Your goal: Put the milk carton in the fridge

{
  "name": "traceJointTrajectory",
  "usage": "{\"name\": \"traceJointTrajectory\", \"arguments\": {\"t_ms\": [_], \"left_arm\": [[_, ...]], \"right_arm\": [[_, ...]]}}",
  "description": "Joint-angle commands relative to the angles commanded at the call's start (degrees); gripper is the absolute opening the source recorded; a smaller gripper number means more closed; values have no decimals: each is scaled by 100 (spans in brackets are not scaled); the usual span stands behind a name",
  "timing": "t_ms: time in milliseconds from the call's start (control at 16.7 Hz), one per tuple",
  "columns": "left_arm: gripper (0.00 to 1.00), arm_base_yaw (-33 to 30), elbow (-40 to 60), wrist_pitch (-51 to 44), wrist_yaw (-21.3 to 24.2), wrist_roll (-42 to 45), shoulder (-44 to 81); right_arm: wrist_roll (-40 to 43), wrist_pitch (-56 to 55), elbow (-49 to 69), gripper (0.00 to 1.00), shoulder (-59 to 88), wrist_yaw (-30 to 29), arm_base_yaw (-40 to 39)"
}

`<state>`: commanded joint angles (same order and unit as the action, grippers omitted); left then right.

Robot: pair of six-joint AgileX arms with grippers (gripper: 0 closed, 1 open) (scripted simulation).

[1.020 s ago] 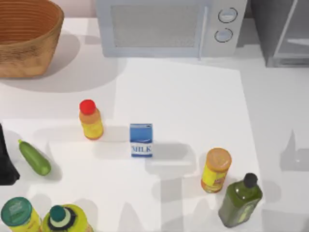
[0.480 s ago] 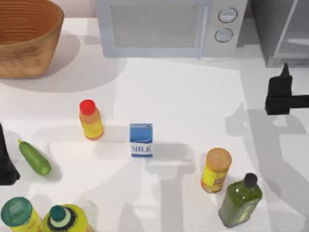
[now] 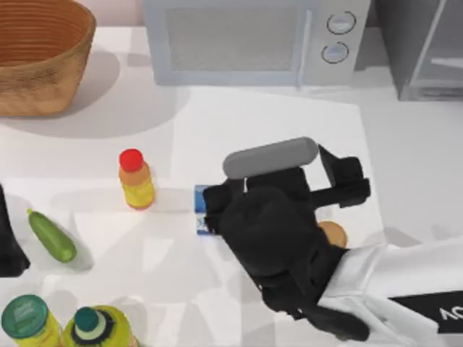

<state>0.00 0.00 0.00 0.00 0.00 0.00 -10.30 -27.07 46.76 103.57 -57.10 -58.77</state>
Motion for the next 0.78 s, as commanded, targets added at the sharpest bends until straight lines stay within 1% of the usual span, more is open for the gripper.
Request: {"name": "traceJointTrajectory", "arguments": {"t_ms": [180,420,600,780], "left_arm": [[100,0,0,0,0,0,0],[100,0,0,0,0,0,0],[100,0,0,0,0,0,0],[100,0,0,0,0,0,0]], "right_arm": [[-470,-499,516,100,1148,-390,-490],[-1104,-1077,990,100,2221,-763,-758],[-1517,-1417,1203,100,2714,-899,-826],[-1758,-1601,1285,100,2921,-912,-838]]}}
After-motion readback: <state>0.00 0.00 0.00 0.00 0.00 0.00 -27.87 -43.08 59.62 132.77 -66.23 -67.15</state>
